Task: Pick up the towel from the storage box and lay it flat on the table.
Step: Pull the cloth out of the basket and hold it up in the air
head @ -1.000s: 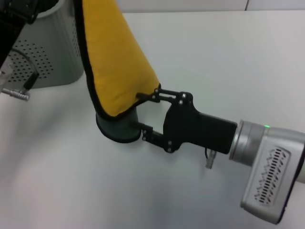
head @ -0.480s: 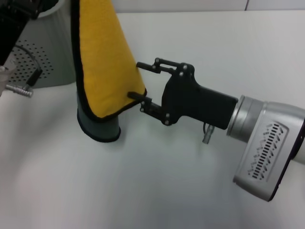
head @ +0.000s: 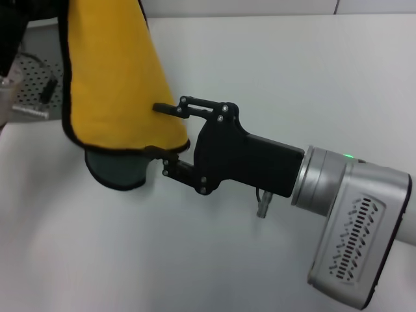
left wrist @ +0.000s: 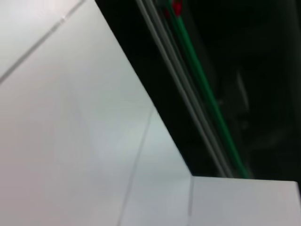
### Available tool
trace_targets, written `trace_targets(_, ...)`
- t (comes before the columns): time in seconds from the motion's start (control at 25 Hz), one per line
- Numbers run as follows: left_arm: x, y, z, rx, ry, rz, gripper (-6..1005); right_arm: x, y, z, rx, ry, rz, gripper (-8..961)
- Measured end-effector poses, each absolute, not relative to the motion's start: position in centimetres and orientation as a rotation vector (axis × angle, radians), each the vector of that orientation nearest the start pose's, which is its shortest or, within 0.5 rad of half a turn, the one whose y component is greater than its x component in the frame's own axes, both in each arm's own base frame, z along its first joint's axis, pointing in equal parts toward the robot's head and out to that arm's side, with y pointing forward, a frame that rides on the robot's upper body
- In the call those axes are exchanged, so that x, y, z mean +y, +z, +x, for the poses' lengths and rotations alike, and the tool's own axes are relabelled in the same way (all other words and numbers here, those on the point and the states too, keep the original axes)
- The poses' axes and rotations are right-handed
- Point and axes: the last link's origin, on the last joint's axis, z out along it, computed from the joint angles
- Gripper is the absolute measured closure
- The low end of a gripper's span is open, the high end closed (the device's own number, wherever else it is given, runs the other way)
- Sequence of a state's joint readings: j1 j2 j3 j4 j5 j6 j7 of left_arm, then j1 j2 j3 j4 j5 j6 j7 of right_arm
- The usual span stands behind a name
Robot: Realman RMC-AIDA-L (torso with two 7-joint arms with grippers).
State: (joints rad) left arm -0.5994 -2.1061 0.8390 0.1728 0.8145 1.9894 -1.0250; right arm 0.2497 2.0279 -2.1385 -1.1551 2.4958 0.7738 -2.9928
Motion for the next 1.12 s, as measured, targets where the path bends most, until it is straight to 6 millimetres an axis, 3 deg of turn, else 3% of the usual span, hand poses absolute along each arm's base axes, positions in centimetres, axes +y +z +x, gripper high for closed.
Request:
trace_targets(0.2, 32.4, 4.9, -19.3, -0.259, -1.975, -1.734, 985, 27.3, -9.1, 11.4, -0.734, 0.776, -2.266, 443)
trace_targets(0.44, 33.5, 5.1, -18.7, -0.268, -1.983, -1.685, 985, 28.7, -8.3, 11.3, -0.710, 0.721, -2.229, 443)
trace_targets(1.12, 36.1, 5.0, -15.1, -0.217, -2.037, -1.599, 984, 31.0, -6.8, 9.5, -0.771, 0.646, -2.149, 442)
